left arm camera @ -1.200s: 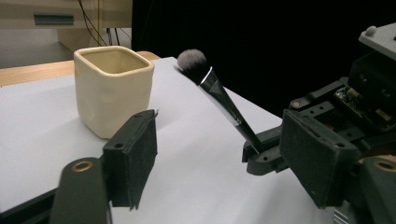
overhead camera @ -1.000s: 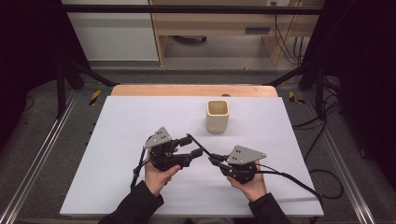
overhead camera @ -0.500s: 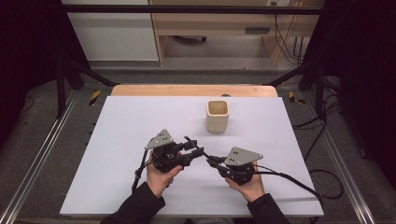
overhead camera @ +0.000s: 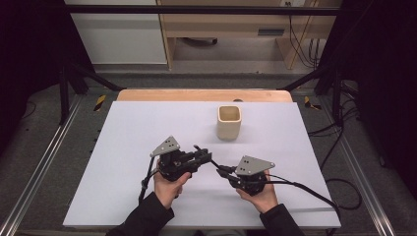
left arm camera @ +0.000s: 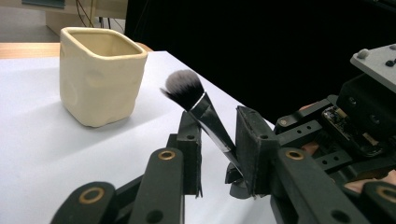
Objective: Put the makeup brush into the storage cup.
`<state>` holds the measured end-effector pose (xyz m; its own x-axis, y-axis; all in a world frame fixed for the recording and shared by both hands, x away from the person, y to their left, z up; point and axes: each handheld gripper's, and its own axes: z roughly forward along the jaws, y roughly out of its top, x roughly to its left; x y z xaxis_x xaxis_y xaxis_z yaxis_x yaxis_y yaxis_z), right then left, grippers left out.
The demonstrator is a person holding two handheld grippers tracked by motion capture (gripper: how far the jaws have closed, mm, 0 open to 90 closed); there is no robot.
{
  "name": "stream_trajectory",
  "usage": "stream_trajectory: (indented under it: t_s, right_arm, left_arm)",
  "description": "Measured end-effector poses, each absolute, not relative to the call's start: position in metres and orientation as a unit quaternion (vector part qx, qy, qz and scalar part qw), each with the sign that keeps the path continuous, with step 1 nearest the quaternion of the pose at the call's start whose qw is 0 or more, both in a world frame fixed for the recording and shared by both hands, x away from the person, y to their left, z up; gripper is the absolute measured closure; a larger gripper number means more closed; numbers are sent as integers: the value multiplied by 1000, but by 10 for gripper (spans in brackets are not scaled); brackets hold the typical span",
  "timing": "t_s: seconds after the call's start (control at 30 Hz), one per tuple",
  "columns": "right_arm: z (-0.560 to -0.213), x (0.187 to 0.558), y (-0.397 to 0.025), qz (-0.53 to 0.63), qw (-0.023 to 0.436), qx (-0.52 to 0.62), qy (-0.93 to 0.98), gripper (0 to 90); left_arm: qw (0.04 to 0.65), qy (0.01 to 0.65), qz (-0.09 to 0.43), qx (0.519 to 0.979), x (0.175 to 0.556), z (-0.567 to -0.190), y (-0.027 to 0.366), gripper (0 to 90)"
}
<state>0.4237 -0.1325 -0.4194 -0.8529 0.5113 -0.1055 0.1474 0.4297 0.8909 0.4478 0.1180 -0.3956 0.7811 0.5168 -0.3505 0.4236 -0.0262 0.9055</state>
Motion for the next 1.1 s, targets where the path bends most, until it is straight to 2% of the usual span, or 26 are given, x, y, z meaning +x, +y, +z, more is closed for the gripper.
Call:
stream_trajectory:
  t_s: [0.63,0.93,1.0,1.1]
  right_arm:
    - [-424,424,-128,489,181,196,830,828]
    - [-426,424,-125,484,176,200,833,820]
    - [-427,424,-124,480,179,202,835,747]
    - [-427,425,-122,473,178,216,835,559]
  left_arm:
    - [630,311,24,712,440,-393,115,820]
    - [626,305,30,717,437,-393,112,830]
    - [622,306,40,719,436,-392,112,831]
    - [614,309,53,725,435,-391,111,831]
